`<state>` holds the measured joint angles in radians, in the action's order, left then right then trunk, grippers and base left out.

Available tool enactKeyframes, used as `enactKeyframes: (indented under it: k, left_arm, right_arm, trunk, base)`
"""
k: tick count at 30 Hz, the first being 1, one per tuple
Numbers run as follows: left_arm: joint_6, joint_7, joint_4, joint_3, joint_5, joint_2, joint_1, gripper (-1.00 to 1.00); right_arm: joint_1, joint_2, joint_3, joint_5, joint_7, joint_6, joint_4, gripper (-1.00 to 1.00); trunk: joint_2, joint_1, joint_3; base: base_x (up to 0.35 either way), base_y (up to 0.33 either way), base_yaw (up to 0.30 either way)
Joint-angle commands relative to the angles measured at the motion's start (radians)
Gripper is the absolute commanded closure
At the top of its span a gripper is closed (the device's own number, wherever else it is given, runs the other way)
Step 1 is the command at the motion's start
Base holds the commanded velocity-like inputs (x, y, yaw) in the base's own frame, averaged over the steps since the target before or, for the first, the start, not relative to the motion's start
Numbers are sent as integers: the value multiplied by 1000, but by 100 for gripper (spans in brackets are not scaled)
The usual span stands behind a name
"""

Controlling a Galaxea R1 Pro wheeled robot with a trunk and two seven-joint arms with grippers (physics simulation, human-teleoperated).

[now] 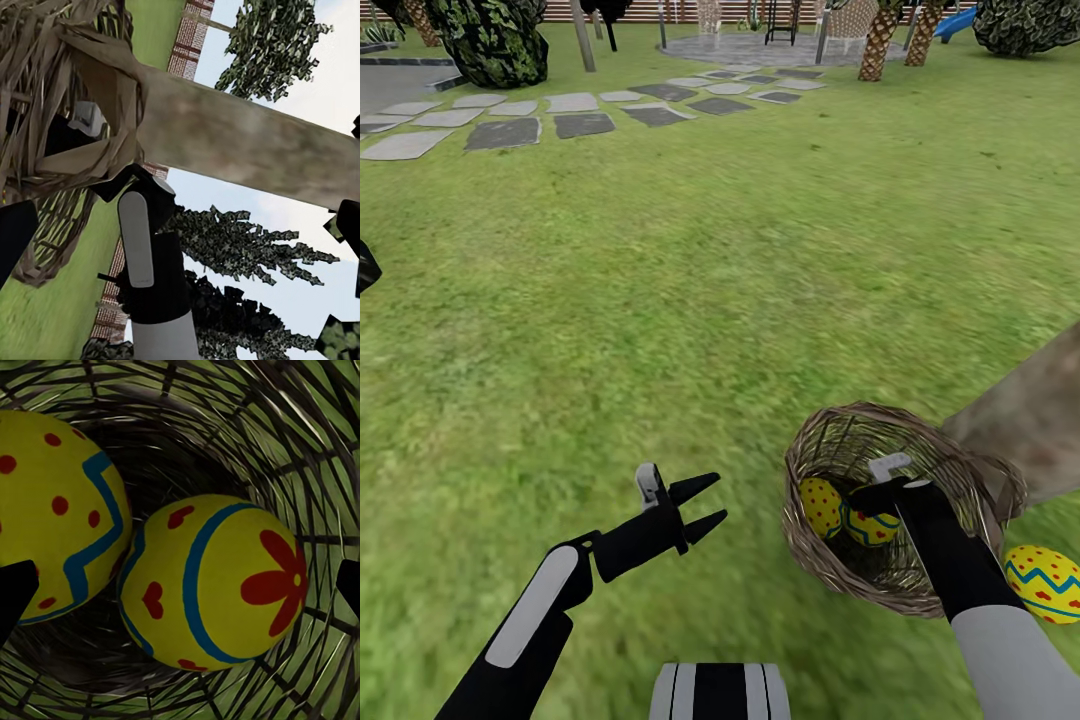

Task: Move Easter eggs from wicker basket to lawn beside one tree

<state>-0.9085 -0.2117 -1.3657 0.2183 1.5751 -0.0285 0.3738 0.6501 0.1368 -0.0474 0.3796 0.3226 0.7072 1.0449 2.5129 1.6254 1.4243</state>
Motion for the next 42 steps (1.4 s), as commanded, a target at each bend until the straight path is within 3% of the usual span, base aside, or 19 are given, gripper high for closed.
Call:
enactKeyframes:
  k: [1, 11, 18, 42]
  left_arm:
    - [0, -7, 0, 1, -5, -1, 1, -100]
    - [-1, -8, 0, 3, -5, 2, 1, -100]
    - [-1, -8, 0, 4, -5, 2, 1, -100]
    - [-1, -8, -1, 6, -6, 3, 1, -100]
  right_arm:
    - [0, 0, -1, 11, 9, 3, 1, -100]
    - [0, 1, -12, 11, 3, 4, 1, -100]
    - [3, 3, -70, 12, -56, 3, 2, -100]
    - [19, 1, -74, 11, -55, -44, 7, -100]
  trunk:
    - [0, 0, 1]
    - [0, 0, 1]
    - [0, 0, 1]
    - [5, 9, 78]
  base:
    - [0, 0, 0]
    - [0, 0, 0]
    - [0, 0, 0]
    - [0, 0, 0]
